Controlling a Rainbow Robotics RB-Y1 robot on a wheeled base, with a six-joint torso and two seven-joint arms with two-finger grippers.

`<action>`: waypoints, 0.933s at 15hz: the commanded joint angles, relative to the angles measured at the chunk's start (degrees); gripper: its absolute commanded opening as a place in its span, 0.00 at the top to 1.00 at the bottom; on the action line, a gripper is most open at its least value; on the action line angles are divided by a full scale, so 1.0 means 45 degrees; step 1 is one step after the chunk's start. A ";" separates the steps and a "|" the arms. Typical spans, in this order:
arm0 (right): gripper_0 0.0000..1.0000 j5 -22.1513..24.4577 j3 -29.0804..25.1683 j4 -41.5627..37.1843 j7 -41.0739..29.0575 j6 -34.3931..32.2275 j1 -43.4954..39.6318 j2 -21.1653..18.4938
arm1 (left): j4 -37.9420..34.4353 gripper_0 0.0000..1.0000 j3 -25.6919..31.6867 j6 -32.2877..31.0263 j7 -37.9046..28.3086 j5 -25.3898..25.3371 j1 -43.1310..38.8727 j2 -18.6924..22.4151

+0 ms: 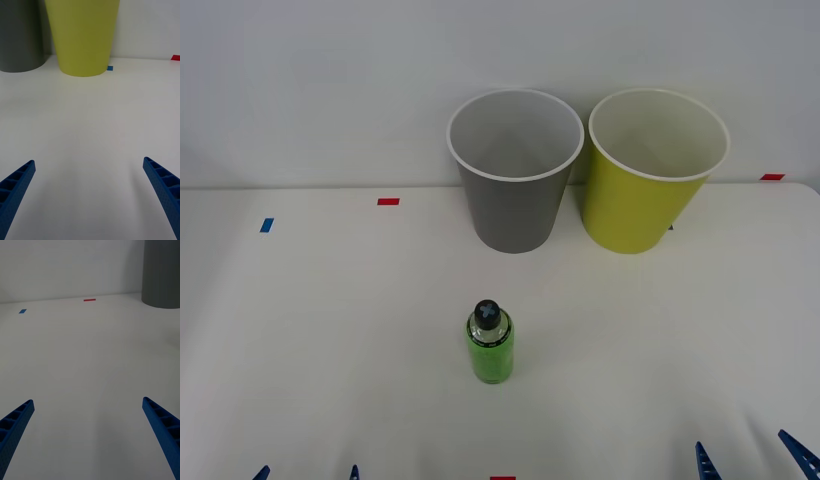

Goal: Put cans in the gray bin and PET bottles in the light green bin.

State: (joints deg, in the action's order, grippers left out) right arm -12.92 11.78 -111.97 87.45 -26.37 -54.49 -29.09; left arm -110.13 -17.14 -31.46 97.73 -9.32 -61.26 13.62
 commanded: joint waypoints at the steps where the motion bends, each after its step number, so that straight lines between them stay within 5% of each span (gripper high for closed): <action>1: 0.00 0.0000 0.0000 0.0000 0.0000 0.0000 0.0000 0.0000 | 0.0000 0.00 0.0000 0.0000 0.0000 0.0000 0.0000 0.0000; 14: 0.00 0.0000 0.0000 0.0000 0.0000 0.0000 0.0000 0.0000 | 0.0000 0.00 0.0000 0.0000 0.0000 0.0000 0.0000 0.0000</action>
State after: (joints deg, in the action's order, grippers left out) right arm -12.92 11.78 -111.97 87.45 -26.37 -54.49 -29.09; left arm -110.13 -17.14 -31.46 97.73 -9.32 -61.26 13.62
